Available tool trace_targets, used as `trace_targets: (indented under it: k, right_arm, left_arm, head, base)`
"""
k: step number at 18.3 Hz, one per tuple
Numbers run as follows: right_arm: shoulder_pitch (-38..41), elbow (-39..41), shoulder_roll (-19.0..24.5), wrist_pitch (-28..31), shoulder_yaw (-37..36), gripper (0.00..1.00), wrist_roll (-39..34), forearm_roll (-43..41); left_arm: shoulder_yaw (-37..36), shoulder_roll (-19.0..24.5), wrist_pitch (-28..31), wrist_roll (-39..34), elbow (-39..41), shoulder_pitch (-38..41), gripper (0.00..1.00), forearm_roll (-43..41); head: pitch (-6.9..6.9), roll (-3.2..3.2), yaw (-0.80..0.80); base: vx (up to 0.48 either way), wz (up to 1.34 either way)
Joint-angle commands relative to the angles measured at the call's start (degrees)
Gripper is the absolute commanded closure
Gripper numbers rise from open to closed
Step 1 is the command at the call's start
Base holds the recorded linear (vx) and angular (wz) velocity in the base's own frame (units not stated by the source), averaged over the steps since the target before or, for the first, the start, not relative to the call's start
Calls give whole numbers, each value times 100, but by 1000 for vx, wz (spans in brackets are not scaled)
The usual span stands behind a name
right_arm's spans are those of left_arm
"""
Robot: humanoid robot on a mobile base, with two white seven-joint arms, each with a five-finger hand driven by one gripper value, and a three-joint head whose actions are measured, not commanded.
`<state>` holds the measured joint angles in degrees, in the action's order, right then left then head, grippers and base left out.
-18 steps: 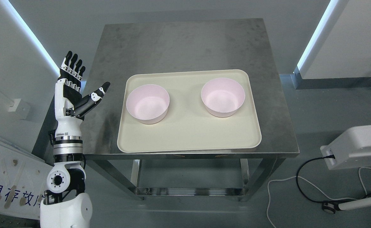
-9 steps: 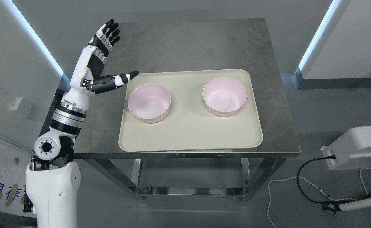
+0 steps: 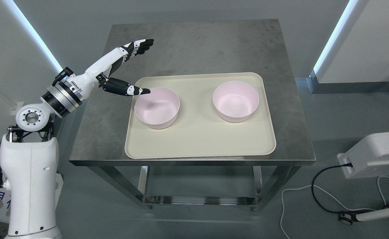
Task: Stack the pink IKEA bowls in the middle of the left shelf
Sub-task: 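Reach the left hand toward the pink bowl farther from the other bowl, then grasp the rim of the pink bowl with the left hand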
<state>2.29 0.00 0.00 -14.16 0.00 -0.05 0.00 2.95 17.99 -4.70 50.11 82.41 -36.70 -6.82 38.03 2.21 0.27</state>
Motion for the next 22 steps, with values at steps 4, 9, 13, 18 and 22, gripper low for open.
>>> trace_targets:
  k: [4, 9, 13, 18, 22]
  right_arm:
    - [0, 100, -100, 1, -26, 0, 5, -9]
    - [0, 100, -100, 1, -26, 0, 5, -9]
    - [0, 100, -100, 1, -26, 0, 5, -9]
    - [0, 100, -100, 1, -26, 0, 5, -9]
    - [0, 100, -100, 1, -26, 0, 5, -9]
  left_arm:
    - [-858, 12, 733, 218, -982, -435, 12, -329]
    - [-901, -402, 742, 367, -964, -444, 20, -346]
    - [-972, -340, 699, 359, -1008, -382, 31, -364]
    - [-937, -305, 480, 332, -1043, -391, 46, -381]
    - [-919, -305, -39, 332, -1175, -373, 58, -591]
  head:
    - [0, 0, 0]
    - [0, 0, 0]
    - [0, 0, 0]
    - [0, 0, 0]
    - [0, 0, 0]
  base:
    - [0, 0]
    - [0, 0]
    - [0, 0]
    - [0, 0]
    - [0, 0]
